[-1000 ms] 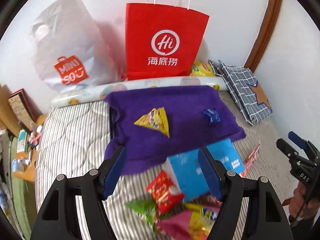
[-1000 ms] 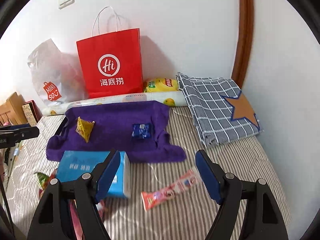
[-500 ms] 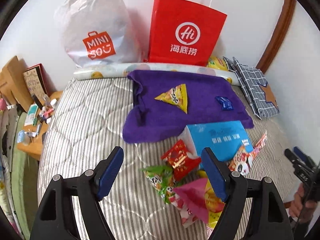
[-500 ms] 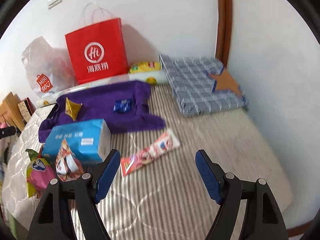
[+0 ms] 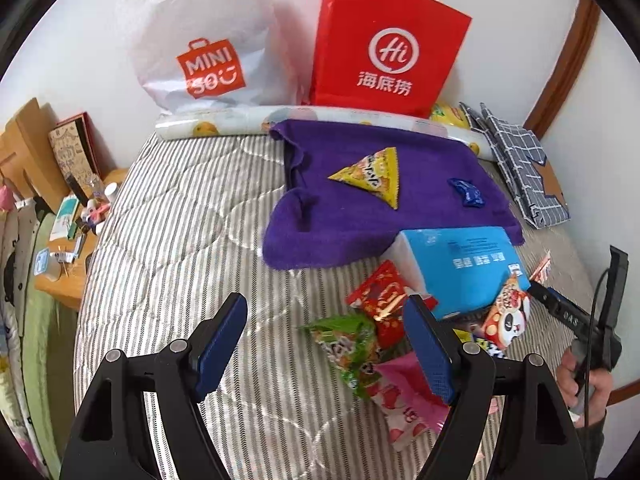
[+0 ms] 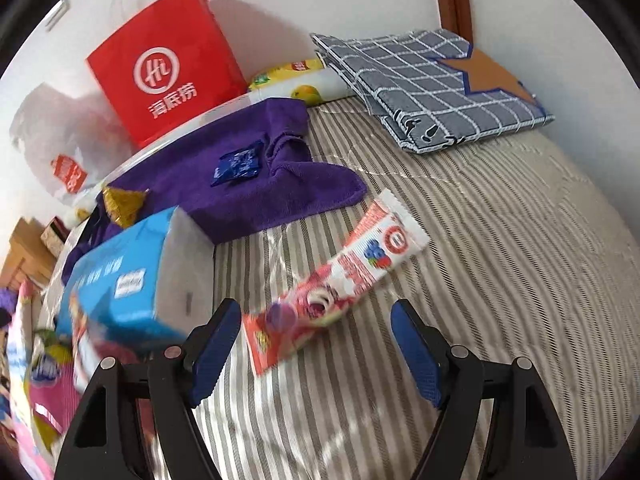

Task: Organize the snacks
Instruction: 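Grasp the pink stick packet with the right gripper while the left grasps the green chip bag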

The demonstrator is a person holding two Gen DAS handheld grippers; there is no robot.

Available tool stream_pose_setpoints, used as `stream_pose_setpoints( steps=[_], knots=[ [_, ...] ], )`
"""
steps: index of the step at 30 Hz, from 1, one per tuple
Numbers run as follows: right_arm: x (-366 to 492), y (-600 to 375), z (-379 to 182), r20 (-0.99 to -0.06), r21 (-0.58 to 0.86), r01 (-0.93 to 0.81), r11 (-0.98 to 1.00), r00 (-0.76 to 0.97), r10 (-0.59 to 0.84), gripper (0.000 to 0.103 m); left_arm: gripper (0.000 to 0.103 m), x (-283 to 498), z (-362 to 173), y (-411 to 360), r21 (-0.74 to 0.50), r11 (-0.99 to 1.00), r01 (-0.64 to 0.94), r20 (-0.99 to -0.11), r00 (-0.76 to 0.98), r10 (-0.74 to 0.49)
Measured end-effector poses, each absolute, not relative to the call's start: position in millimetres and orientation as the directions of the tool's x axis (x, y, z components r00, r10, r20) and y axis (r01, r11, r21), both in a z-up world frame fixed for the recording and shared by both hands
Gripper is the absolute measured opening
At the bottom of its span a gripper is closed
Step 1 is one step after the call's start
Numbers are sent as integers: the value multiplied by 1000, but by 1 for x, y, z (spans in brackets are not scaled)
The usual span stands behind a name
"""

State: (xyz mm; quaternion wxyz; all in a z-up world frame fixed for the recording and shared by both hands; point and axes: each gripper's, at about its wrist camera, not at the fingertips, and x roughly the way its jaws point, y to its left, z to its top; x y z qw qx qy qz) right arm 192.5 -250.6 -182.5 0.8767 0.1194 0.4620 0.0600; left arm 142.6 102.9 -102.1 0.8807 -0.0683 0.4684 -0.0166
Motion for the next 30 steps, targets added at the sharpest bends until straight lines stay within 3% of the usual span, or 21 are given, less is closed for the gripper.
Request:
stream_pose_setpoints(
  steps=[4,6,11,21,24,30],
  knots=[
    [209,-246,-189,-812,258,38,965,550,195,65,80,143,-109,110,-141,989,-40,-830,550,-96],
    [215,-243,-189,-817,219,40,975,553,161,46,80,143,-112,114,-147,988,-43,-832,546,-100],
    [220,-243,-190,-824,172,28,985,552,128,27,80,137,-115,115,-176,984,-15,-828,543,-139],
    [177,-245,-168,-811,144,-65,987,564,156,25,80,146,-145,97,-202,979,5,-857,483,-180],
    [165,-241,-166,-811,128,-101,987,562,162,25,73,151,-159,96,-198,980,-8,-875,452,-173],
    [158,-232,-174,-823,154,-120,981,534,195,25,71,163,-181,94,-250,968,-28,-888,405,-218]
  ],
)
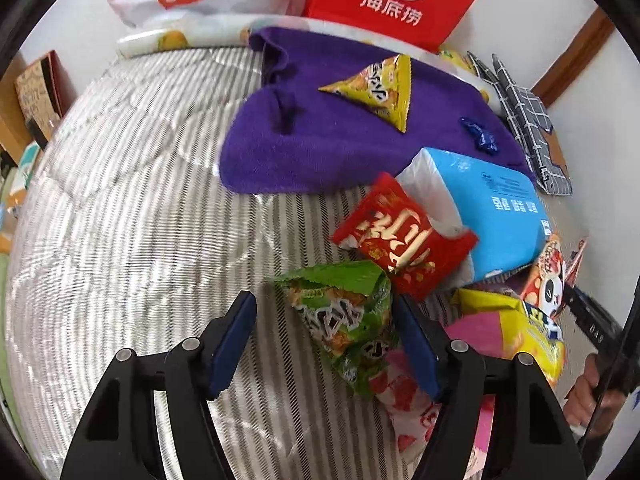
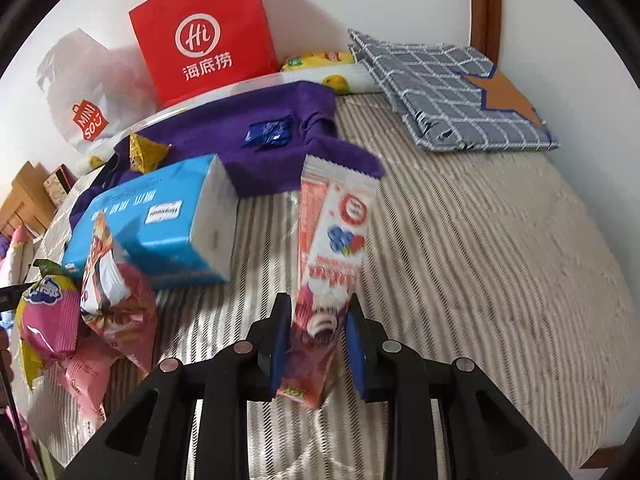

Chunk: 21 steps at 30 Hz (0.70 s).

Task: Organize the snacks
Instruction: 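Grasp the pink stick packet with the right gripper while the left grasps the green chip bag, then lift both held packets up from the mattress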

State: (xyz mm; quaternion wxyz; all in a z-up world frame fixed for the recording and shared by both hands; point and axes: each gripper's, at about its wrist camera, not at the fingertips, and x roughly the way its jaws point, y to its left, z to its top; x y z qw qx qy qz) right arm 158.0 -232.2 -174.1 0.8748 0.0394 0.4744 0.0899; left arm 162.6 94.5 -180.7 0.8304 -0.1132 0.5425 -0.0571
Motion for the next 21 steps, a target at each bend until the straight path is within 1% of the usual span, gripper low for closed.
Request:
stream_pose_setpoints(
  steps=[2,3,5,6,7,10,12,17,21],
  knots=[
    [158,-230,-176,-827,155,-122,980,527,197,25,70,165,-185,91,-256,966,-26,-888,401,-225],
    [157,-228,-177,-828,152,-125,980,526,196,26,68,166,-186,90,-262,965,-23,-887,399,-232],
    [157,-224,-181,-835,150,-142,978,511,203,27,59,166,-187,87,-254,967,-7,-885,405,-229],
    [156,-222,-182,-835,146,-144,979,512,200,27,57,166,-187,85,-243,970,4,-886,406,-223],
    [155,-221,-182,-834,139,-142,980,517,193,28,53,165,-186,84,-241,971,11,-882,414,-224],
    [153,-214,-183,-835,98,-136,986,528,156,25,48,162,-183,86,-256,966,26,-870,429,-242],
    [151,-211,-182,-834,84,-139,987,532,146,22,47,158,-179,90,-262,965,28,-863,440,-248],
    [146,-211,-175,-833,95,-128,987,533,149,22,47,147,-167,105,-249,968,16,-849,478,-226],
    [138,-210,-165,-824,107,-115,988,546,153,22,47,141,-158,118,-270,963,0,-835,499,-234]
  ],
)
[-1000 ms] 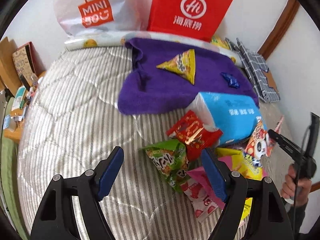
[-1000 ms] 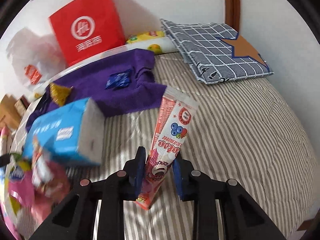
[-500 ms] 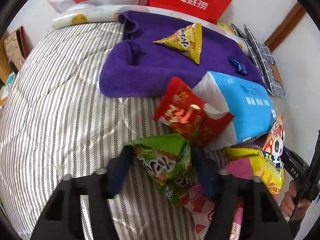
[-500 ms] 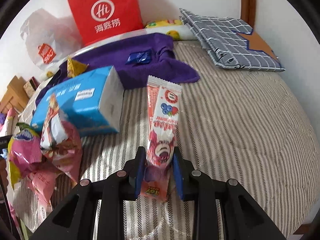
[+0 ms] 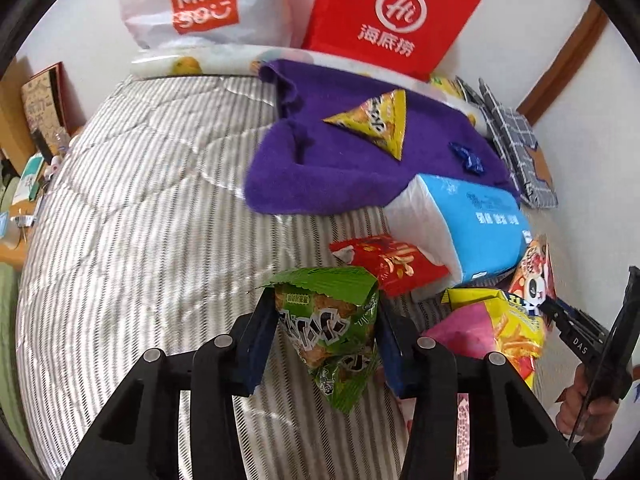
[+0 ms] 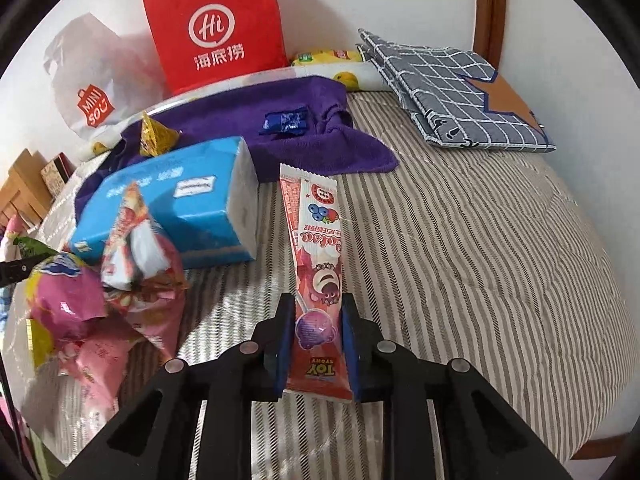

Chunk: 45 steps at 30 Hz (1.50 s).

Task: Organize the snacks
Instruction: 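Lift both held packets up from the mattress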

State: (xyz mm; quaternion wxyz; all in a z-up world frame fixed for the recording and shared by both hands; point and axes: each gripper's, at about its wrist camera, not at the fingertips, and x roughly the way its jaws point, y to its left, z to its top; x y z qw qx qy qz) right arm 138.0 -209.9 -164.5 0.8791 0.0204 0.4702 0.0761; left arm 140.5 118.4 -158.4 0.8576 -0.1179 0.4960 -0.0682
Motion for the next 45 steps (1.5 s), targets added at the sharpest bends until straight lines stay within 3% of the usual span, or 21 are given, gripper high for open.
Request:
stream_pose_setpoints(
  steps=[25,45],
  knots=[
    [103,-209,-113,-753,124,-110,986,637,166,22,47,105,-109,103,-243,968,61,-778,583,-232],
    [94,-215,-104,-738,120,-102,987,656,158,22,47,99,-103,79,-244,963,115,-767,585,-264]
  ],
)
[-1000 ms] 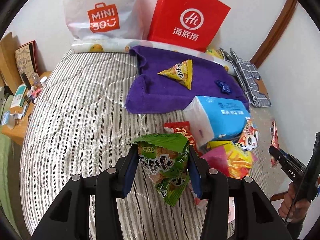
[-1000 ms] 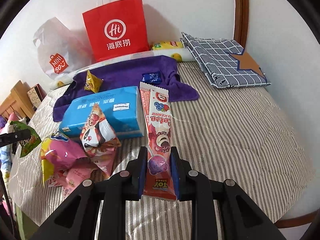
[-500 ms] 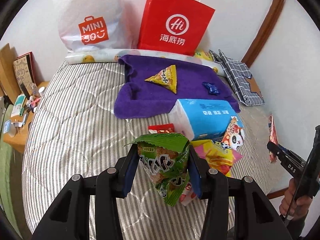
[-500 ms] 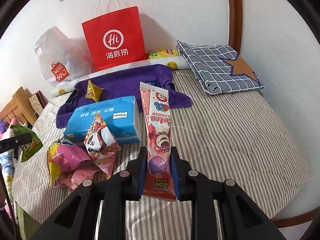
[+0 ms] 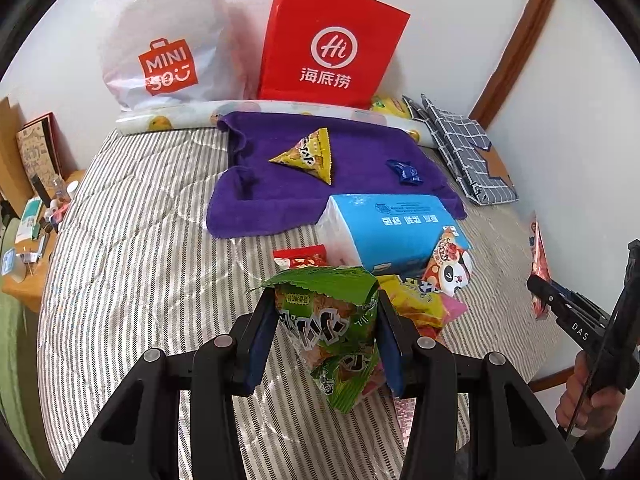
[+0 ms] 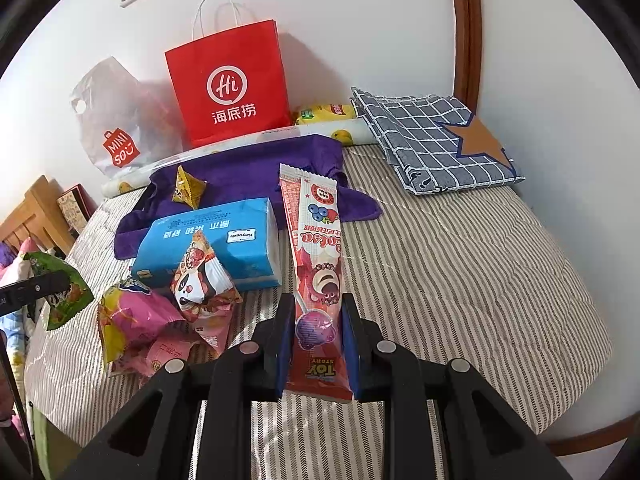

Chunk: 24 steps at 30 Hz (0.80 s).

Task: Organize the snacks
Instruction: 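Lift both held packets up from the mattress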

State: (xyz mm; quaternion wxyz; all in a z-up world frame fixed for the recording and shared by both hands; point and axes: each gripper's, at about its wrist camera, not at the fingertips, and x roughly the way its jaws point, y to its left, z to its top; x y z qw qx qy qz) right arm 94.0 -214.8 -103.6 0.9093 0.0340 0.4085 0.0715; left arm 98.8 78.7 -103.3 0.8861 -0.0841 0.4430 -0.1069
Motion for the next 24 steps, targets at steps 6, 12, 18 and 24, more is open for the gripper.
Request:
stream_pose_setpoints(
  steps=[6,12,18,24],
  knots=[
    [93,-212,-101,-735,115,-106,988,660,157,22,47,98,-101,77,-248,961,122,-763,587,-271],
    [94,-212,-101,-733,114,-108,988,661,157,22,47,98,-99,75,-249,960,128,-759,590,-275],
    [94,-211,-96,-727,111,-109,988,669,155,22,47,99,-99,74,-257,957,134,-755,591,-285],
    [97,-212,-92,-720,106,-108,988,677,151,22,47,101,-95,72,-262,955,140,-747,597,-293]
  ],
)
